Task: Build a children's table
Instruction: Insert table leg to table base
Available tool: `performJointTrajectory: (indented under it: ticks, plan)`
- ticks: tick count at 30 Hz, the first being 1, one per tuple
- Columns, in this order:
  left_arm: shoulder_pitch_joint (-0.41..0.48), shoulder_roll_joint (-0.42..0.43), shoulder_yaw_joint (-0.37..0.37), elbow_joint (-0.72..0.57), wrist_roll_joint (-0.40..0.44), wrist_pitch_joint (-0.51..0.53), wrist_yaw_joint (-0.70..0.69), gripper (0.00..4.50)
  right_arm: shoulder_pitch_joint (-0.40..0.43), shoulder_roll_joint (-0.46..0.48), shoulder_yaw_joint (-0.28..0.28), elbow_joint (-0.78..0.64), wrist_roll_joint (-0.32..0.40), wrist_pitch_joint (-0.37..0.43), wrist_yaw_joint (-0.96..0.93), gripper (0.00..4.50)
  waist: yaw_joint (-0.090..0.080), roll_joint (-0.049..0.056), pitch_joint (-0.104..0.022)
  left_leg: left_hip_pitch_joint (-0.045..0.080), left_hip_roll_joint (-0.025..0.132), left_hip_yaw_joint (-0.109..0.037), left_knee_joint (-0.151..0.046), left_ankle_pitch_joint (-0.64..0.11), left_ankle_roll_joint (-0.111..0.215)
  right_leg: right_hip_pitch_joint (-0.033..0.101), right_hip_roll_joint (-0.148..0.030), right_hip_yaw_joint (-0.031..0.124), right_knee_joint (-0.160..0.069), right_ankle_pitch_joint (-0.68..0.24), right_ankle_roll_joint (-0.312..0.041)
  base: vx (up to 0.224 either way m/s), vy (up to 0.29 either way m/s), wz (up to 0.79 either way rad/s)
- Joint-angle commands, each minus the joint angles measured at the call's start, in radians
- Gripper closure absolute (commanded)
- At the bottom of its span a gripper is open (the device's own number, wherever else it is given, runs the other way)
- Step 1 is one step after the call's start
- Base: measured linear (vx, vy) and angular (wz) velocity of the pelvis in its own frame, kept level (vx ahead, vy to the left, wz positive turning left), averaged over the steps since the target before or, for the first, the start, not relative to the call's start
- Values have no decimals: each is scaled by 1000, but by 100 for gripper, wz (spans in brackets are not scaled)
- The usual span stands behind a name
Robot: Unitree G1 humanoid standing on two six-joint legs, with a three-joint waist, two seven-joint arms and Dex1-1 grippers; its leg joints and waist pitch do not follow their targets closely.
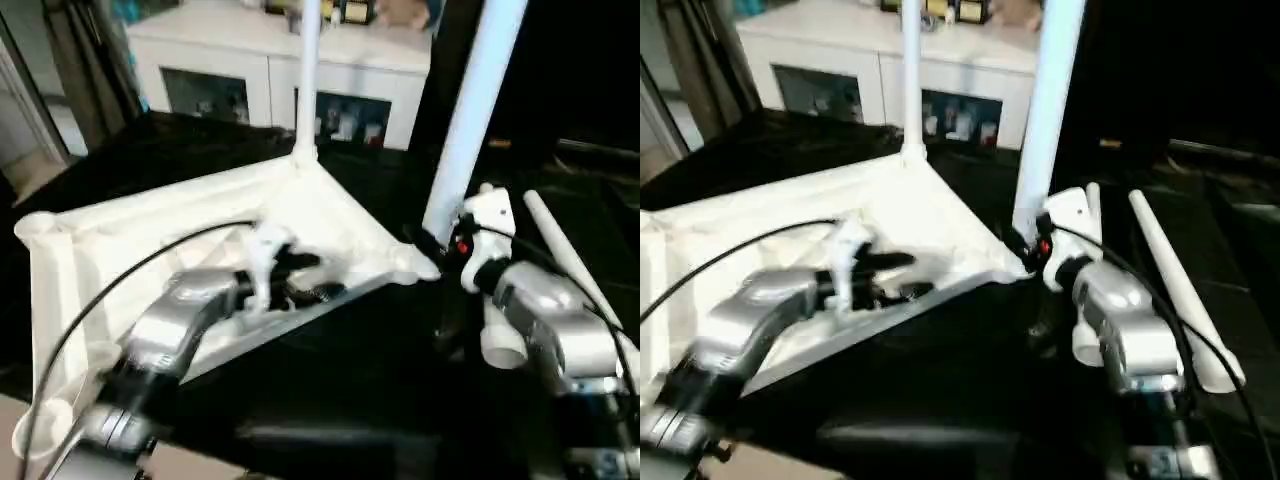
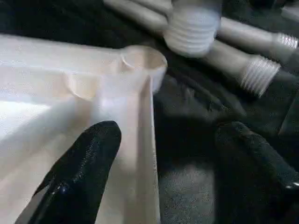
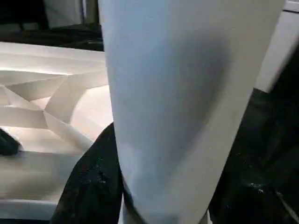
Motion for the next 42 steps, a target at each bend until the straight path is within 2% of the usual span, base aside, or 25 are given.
performJointTrajectory:
  ticks: [1, 2, 3, 4, 5, 7, 8, 10, 11, 13, 17, 21, 25, 27, 30, 31, 32, 35, 36, 41, 42]
  plan:
    - [-27, -11, -16, 37, 26, 36, 20, 82, -6, -16, 1, 5, -13, -12, 12, 259, 4, -1, -74, 20, 112, -53, -85, -147, -11, 29, -112, 57, -68, -47, -241, 0, 0, 0]
    - [-37, -20, -15, 47, 24, 60, 34, 82, -2, -18, 1, 2, -13, -12, 12, 259, 9, 13, -81, 18, 113, -52, -78, -66, 18, 27, -109, 50, -54, 86, -269, 0, 0, 0]
    - [-47, -24, -27, 59, 36, 78, 41, 82, 2, -19, -1, 0, -14, -11, 12, 259, 1, 9, -82, 12, 108, -50, -75, -42, 36, 27, -101, 48, -50, 145, -278, 0, 0, 0]
    - [-49, -25, -32, 62, 40, 83, 41, 97, 4, -19, -1, 0, -14, -11, 12, 259, 1, 5, -84, 10, 106, -50, -71, -25, 54, 30, -101, 47, -47, 187, -286, 0, 0, 0]
    - [-62, -21, -57, 84, 66, 97, 42, 109, 6, -20, 1, 3, -19, -14, 14, 259, 3, 4, -90, 3, 103, -48, -62, 21, 106, 33, -105, 45, -39, 265, -306, 0, 0, 0]
    - [-70, -18, -73, 96, 86, 119, 54, 118, 7, -19, 3, 5, -21, -17, 16, 259, 5, 4, -89, 2, 105, -46, -58, 16, 134, 29, -105, 44, -42, 257, -315, 0, 0, 0]
    - [-72, -15, -82, 96, 92, 129, 47, 118, 9, -19, 3, 4, -21, -16, 16, 259, 7, 13, -84, 5, 110, -47, -61, -19, 132, 24, -106, 42, -50, 203, -318, 0, 0, 0]
    - [-75, -15, -86, 97, 95, 133, 41, 146, 10, -19, 4, 3, -21, -17, 15, 259, 7, 11, -80, 8, 114, -48, -66, -59, 120, 24, -103, 42, -54, 142, -321, 0, 0, 0]
    - [-80, -17, -86, 105, 100, 132, 40, 158, 10, -19, 5, 4, -21, -19, 13, 259, 7, 16, -77, 11, 117, -49, -72, -107, 94, 24, -102, 42, -59, 70, -319, 0, 0, 0]
    - [-84, -19, -85, 111, 104, 131, 42, 160, 9, -20, 6, 5, -20, -20, 13, 259, 7, 16, -72, 13, 118, -49, -77, -145, 72, 22, -102, 43, -64, 19, -314, 0, 0, 0]
    - [-101, -28, -81, 134, 118, 121, 57, 205, 8, -18, 8, 9, -26, -26, 14, 259, 6, 16, -68, 15, 118, -50, -84, -208, 28, 21, -107, 46, -75, -74, -291, 0, 0, 0]
    - [-102, -29, -87, 140, 137, 102, 63, 228, 9, -17, 12, 8, -30, -29, 17, 259, 6, 16, -68, 14, 118, -50, -86, -210, 22, 18, -108, 46, -76, -88, -279, 0, 0, 0]
    - [-102, -34, -83, 152, 153, 73, 75, 252, 10, -18, 18, 9, -34, -33, 18, 259, 6, 16, -69, 10, 117, -51, -85, -194, 31, 19, -109, 46, -75, -69, -276, 0, 0, 0]
    - [-107, -40, -76, 160, 152, 70, 79, 288, 10, -18, 20, 9, -34, -35, 19, 259, 6, 14, -70, 10, 117, -50, -84, -188, 35, 20, -110, 46, -75, -59, -279, 0, 0, 0]
    - [-109, -42, -78, 166, 158, 44, 67, 293, 13, -16, 25, 8, -36, -40, 20, 259, 7, 14, -69, 9, 117, -50, -85, -188, 41, 19, -109, 46, -75, -65, -280, 0, 0, 0]
    - [-108, -37, -85, 173, 167, -22, 44, 309, 13, -13, 30, 10, -39, -45, 21, 259, 7, 14, -69, 9, 118, -51, -85, -193, 41, 18, -110, 46, -76, -74, -278, 0, 0, 0]
    - [-106, -32, -92, 174, 173, -43, 29, 324, 13, -12, 33, 10, -40, -47, 22, 259, 8, 15, -68, 9, 117, -51, -85, -196, 43, 17, -110, 46, -80, -84, -275, 0, 0, 0]
    - [-79, 7, -137, 154, 193, -155, -65, 336, 16, -8, 37, 8, -40, -51, 23, 259, 7, 16, -69, 8, 120, -55, -90, -202, 34, 17, -110, 46, -77, -81, -262, 0, 0, 0]
    - [-63, 27, -150, 135, 195, -179, -100, 364, 18, -7, 38, 8, -39, -54, 25, 259, 5, 18, -69, 8, 120, -53, -90, -204, 33, 17, -110, 47, -75, -77, -263, 0, 0, 0]
    - [14, 119, -147, -7, 155, -181, -216, 388, 31, 0, 29, 11, -23, -67, 37, 259, 2, 22, -71, 9, 123, -51, -91, -194, 31, 16, -110, 45, -64, -15, -288, 0, 0, 0]
    - [29, 138, -146, -34, 150, -181, -236, 401, 34, 0, 27, 13, -21, -69, 41, 259, 2, 19, -68, 9, 122, -49, -92, -195, 33, 15, -110, 45, -66, -20, -287, 0, 0, 0]
